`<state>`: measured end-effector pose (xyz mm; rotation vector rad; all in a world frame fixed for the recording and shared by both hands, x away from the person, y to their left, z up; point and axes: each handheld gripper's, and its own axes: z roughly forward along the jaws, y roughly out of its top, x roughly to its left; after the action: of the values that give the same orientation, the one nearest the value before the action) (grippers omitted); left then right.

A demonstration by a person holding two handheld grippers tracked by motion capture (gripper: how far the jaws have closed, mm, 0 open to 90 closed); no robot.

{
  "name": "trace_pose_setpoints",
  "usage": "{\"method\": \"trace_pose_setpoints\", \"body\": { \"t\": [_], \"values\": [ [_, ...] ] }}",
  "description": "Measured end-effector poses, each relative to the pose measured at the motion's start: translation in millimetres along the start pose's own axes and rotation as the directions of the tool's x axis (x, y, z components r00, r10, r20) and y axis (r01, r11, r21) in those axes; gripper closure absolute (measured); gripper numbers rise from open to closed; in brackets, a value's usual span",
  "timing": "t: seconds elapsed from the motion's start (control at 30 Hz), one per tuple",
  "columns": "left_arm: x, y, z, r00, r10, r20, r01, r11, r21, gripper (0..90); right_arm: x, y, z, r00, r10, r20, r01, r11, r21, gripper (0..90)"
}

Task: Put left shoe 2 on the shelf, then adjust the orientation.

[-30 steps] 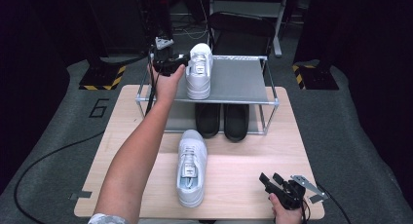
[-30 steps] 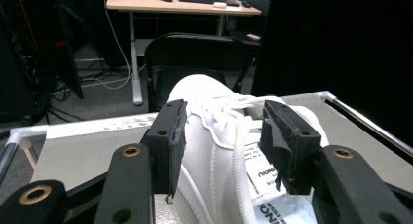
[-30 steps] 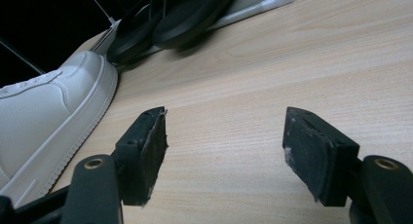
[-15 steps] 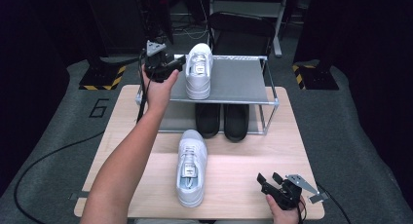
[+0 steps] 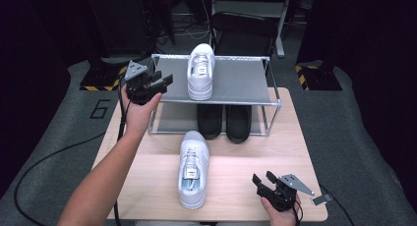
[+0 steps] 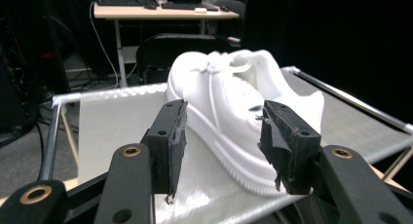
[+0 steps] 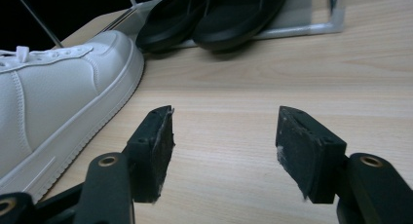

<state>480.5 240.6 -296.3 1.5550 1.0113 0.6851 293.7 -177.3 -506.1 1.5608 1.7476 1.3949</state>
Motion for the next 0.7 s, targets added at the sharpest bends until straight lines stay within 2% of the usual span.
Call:
{"method": "trace_pose_setpoints", "body": {
  "t": [0.23,0.3,0.4,0.53,0.6,0.7],
  "values": [
    [8.1,-23.8,-15.8,0.9999,0.009,-0.010,-0.009,0.9998,0.019,49.2,0.5,-2.0,8.5,0.9999,0.010,0.004,-0.010,1.000,0.017,40.2],
    [9.4,-31.7,-21.4,1.0000,-0.005,0.000,0.005,0.9998,0.019,50.6,2.4,-2.2,8.8,1.0000,-0.006,-0.008,0.006,1.000,0.013,45.4],
    [10.3,-42.0,-29.5,0.9999,-0.013,-0.011,0.013,0.9997,0.022,51.1,6.7,-1.1,7.4,0.9994,-0.016,-0.030,0.016,1.000,0.003,45.3],
    [9.7,-54.3,-40.7,0.9998,-0.014,-0.011,0.014,0.9996,0.025,49.8,10.7,0.8,8.8,0.9996,-0.011,-0.027,0.011,1.000,0.011,42.8],
    [9.2,-59.0,-46.4,0.9998,-0.017,-0.011,0.018,0.9995,0.027,49.6,13.6,2.2,9.2,0.9990,-0.032,-0.030,0.032,0.999,0.008,43.9],
    [7.1,-65.4,-52.0,0.9998,-0.020,0.001,0.020,0.9995,0.024,48.8,18.3,4.0,10.2,0.9953,-0.094,-0.026,0.094,0.996,0.011,45.6]
  ]
}}
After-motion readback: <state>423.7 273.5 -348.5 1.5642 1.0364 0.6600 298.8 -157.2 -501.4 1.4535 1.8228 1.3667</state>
